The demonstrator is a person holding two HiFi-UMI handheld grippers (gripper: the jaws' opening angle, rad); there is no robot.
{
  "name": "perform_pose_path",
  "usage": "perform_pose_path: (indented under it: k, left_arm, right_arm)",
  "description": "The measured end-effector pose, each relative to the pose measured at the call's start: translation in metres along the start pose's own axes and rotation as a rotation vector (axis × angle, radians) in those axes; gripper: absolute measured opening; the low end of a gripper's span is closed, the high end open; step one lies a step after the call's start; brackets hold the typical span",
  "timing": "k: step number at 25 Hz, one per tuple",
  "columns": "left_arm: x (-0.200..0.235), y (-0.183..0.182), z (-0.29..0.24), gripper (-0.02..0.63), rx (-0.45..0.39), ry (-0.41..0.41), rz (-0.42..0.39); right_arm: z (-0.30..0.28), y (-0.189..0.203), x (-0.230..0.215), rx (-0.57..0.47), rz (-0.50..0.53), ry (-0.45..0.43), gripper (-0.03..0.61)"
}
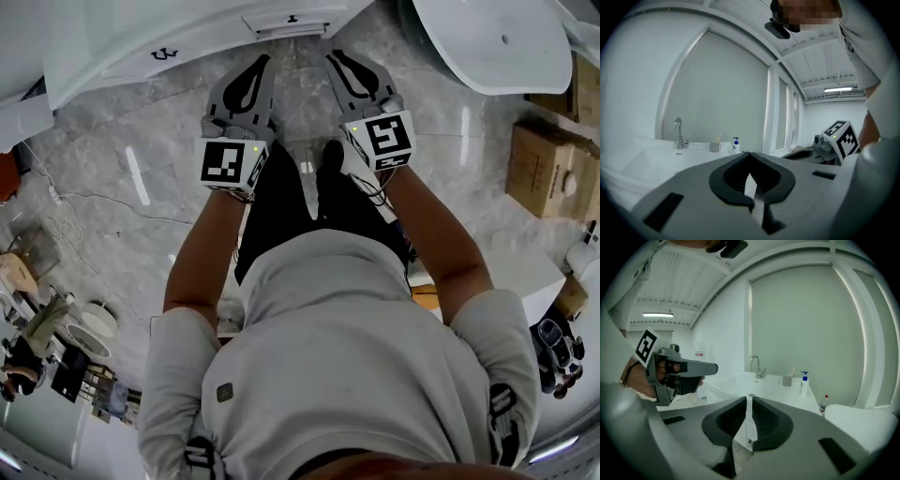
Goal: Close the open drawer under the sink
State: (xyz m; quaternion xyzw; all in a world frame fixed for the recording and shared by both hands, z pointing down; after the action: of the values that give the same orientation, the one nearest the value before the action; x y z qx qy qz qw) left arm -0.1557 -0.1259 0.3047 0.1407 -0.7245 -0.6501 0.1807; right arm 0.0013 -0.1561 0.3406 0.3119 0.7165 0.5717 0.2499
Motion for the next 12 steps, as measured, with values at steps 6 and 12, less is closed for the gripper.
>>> perform_pose_path:
  k: [6, 12]
  left_arm:
    - [-0.036, -0.062, 0.039, 0.009, -0.033, 0.029, -0.006]
    - [-0.071, -0.112, 0.068, 0.009, -0.094, 0.082, -0.018]
  right_arm:
    - [0.05, -0.069, 0.02, -0.057, 0.055, -0.106, 0.033]
    - [0.1, -0.116, 0.027, -0.109, 0.042, -0.14, 0.026]
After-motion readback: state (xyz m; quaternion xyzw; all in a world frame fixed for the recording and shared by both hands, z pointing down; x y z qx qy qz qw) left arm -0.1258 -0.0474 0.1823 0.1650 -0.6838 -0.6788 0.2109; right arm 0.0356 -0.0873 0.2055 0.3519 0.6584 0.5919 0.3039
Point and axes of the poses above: the fingertips, and each gripper's own axes: z backward along the fingers, x to its left, y out of its underside, the point moved 6 cm from there along z, backward along the fingers, and after that the axes turned 5 degrees about -x, right-handed, at the moved point
